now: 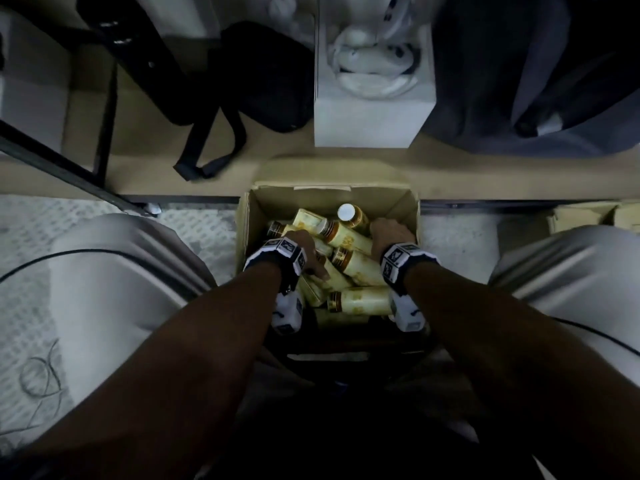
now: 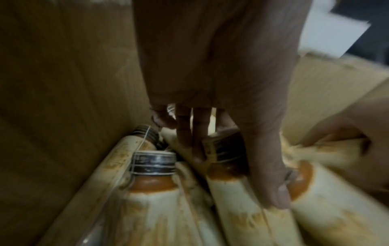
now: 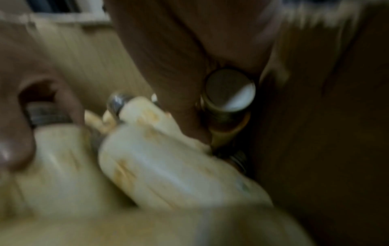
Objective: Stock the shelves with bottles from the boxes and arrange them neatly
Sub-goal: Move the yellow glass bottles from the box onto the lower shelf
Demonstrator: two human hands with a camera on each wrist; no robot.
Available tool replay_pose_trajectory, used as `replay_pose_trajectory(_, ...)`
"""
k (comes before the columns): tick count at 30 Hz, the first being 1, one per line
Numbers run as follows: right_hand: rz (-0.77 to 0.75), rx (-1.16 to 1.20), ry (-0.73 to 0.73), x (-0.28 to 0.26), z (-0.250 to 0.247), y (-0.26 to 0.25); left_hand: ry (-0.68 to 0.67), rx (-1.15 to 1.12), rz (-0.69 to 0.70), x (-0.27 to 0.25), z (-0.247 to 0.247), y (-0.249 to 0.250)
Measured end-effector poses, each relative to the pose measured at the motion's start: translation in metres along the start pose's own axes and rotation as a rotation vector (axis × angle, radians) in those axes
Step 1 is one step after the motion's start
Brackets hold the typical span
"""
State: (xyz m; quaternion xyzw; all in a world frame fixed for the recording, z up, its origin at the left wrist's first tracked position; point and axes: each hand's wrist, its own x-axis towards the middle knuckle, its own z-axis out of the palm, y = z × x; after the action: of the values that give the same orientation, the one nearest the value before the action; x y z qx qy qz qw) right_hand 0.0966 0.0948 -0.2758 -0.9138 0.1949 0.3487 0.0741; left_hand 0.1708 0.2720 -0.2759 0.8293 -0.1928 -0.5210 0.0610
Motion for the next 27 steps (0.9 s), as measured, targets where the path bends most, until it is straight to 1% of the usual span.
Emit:
replay_pose_trajectory(2, 0.019, 0.066, 0.018, -0.01, -0.012, 0.0, 0.067, -0.05, 0.013, -0.004, 0.001, 0.003)
replay_pose_trajectory(4, 0.053, 0.169, 0.042, -0.019, -0.025, 0.0, 0.175, 0.003, 0.034, -0.014, 0.001, 0.008)
replay_pose_trajectory(7, 0.112, 0.421, 0.079, -0.035, -0.042, 0.004, 0.299, 0.032, 0.043, -0.034, -0.006, 0.026)
replay_pose_trajectory(9, 0.124, 0.594, 0.114, -0.045, -0.05, 0.005, 0.388, 0.036, 0.035, -0.05, -0.016, 0.038)
replay_pose_trajectory(12, 0.128, 0.878, 0.183, -0.063, -0.06, 0.005, 0.499, -0.014, 0.062, -0.07, -0.031, 0.05)
replay_pose_trajectory(13, 0.12, 0.935, 0.213, -0.069, -0.063, 0.004, 0.538, -0.046, 0.078, -0.078, -0.035, 0.051)
replay_pose_trajectory(15, 0.11, 0.984, 0.293, -0.08, -0.069, 0.003, 0.608, -0.169, 0.103, -0.092, -0.041, 0.046)
replay_pose_trajectory(17, 0.114, 1.032, 0.369, -0.09, -0.074, 0.001, 0.673, -0.352, 0.145, -0.106, -0.041, 0.037)
replay_pose_trajectory(21, 0.052, 1.185, 0.545, -0.115, -0.081, -0.005, 0.806, -0.72, 0.28, -0.131, -0.037, 0.033)
replay_pose_trajectory(24, -0.051, 1.352, 0.702, -0.139, -0.088, -0.01, 0.821, -1.057, 0.36, -0.145, -0.039, 0.03)
replay_pose_trajectory(25, -0.096, 1.427, 0.725, -0.146, -0.091, -0.011, 0.814, -1.168, 0.389, -0.15, -0.04, 0.027)
replay_pose_trajectory(27, -0.187, 1.576, 0.717, -0.16, -0.098, -0.012, 0.782, -1.371, 0.487, -0.16, -0.041, 0.021)
